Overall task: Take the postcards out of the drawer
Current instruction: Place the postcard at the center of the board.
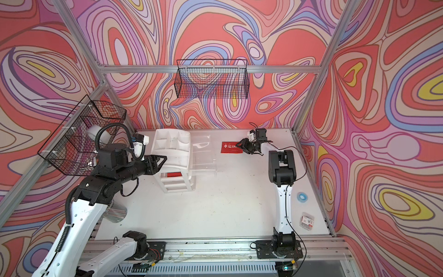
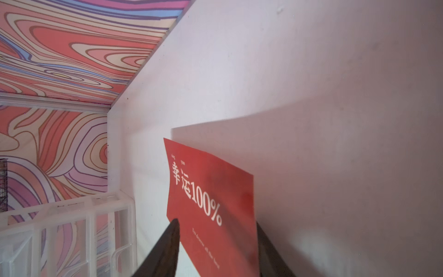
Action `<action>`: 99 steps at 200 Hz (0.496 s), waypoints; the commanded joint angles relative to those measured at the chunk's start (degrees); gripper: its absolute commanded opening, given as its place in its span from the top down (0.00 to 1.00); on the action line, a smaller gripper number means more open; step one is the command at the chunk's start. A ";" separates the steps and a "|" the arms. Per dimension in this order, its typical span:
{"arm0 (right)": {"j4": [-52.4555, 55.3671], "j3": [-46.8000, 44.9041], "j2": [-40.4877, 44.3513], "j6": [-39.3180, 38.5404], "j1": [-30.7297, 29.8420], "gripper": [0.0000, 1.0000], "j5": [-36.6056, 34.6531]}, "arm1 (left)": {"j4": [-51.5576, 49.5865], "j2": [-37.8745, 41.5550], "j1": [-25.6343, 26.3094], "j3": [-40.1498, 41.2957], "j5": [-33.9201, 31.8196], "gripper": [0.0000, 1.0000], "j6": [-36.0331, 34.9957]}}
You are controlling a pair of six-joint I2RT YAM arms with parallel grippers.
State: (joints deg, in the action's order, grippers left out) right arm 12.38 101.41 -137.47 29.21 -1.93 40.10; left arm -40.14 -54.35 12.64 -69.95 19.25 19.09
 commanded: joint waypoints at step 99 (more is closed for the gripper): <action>5.27 1.58 4.86 -4.51 -0.08 0.40 -9.06 | -1.67 -0.30 -0.78 -0.18 -2.14 0.54 -0.79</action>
State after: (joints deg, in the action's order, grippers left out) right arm 15.49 101.47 -135.79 26.28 -1.91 34.17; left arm -40.58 -54.48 12.27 -69.95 18.11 19.07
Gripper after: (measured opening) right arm 0.594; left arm 0.454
